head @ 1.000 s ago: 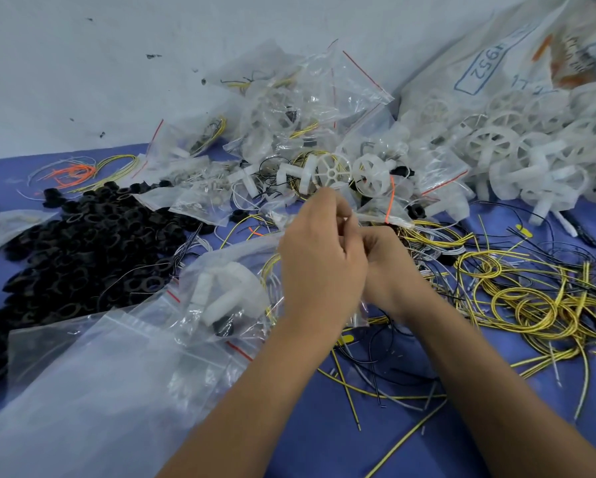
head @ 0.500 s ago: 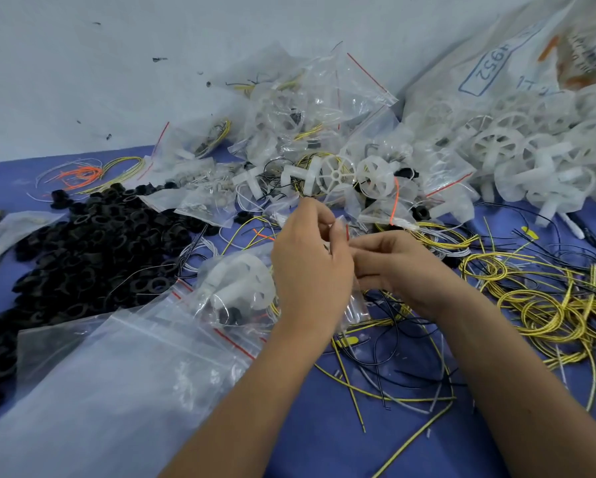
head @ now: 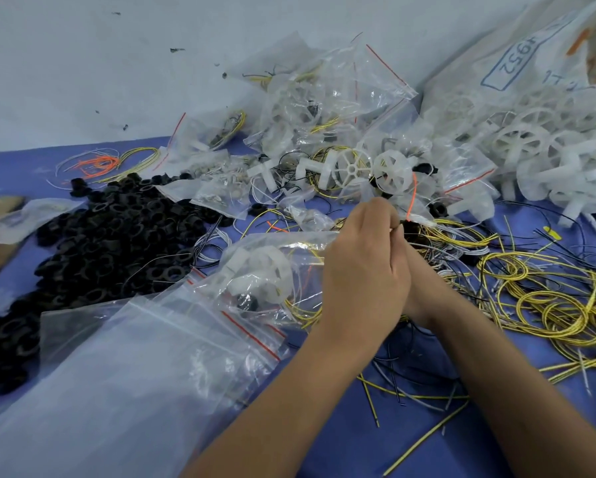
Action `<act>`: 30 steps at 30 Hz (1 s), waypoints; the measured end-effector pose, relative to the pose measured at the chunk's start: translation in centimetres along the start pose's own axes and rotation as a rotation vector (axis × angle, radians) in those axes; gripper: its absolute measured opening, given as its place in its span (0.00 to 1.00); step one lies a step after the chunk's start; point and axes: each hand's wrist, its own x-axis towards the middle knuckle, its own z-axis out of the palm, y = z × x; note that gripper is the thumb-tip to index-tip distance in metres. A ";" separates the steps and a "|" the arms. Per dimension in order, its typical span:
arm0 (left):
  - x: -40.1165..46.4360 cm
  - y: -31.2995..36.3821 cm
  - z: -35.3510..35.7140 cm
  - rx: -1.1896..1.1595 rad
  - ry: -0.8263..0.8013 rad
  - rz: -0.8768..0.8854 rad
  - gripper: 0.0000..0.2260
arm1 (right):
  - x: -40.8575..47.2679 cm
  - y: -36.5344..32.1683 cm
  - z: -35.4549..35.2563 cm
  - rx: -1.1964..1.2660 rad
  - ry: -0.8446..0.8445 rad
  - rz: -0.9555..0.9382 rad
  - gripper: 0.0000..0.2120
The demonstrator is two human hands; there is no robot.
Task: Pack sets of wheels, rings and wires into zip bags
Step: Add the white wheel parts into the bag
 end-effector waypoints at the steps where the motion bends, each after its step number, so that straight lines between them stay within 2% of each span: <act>1: 0.0 0.0 0.0 -0.011 -0.001 -0.002 0.05 | -0.1 0.1 -0.1 0.001 -0.018 0.025 0.13; 4: -0.1 -0.2 -0.1 -0.023 -0.018 -0.019 0.05 | -0.2 0.0 -0.6 0.093 -0.103 0.119 0.18; 6: -0.2 -0.3 -0.2 -0.009 -0.026 -0.030 0.05 | -0.1 0.0 -0.8 0.319 -0.133 0.221 0.20; 8: -0.3 -0.3 -0.2 -0.006 -0.027 -0.039 0.05 | 0.2 0.0 -0.9 0.509 -0.093 0.321 0.19; 10: -0.3 -0.2 -0.2 -0.006 -0.027 -0.044 0.05 | 0.4 0.1 -1.0 0.575 -0.028 0.361 0.20; 14: -0.4 -0.1 -0.2 -0.006 -0.029 -0.011 0.04 | 0.5 0.3 -1.5 0.311 0.067 0.301 0.07; 20: -0.8 0.0 0.2 0.022 -0.043 0.031 0.03 | 0.4 0.9 -2.4 0.200 0.109 0.284 0.07; 25: -0.2 -2.0 -0.1 0.002 0.006 -0.169 0.04 | 0.6 0.7 -2.2 0.360 -0.004 0.314 0.08; 30: 0.6 -4.4 -0.5 0.071 -0.032 -0.356 0.03 | 0.6 0.6 -1.3 0.265 -0.209 0.270 0.09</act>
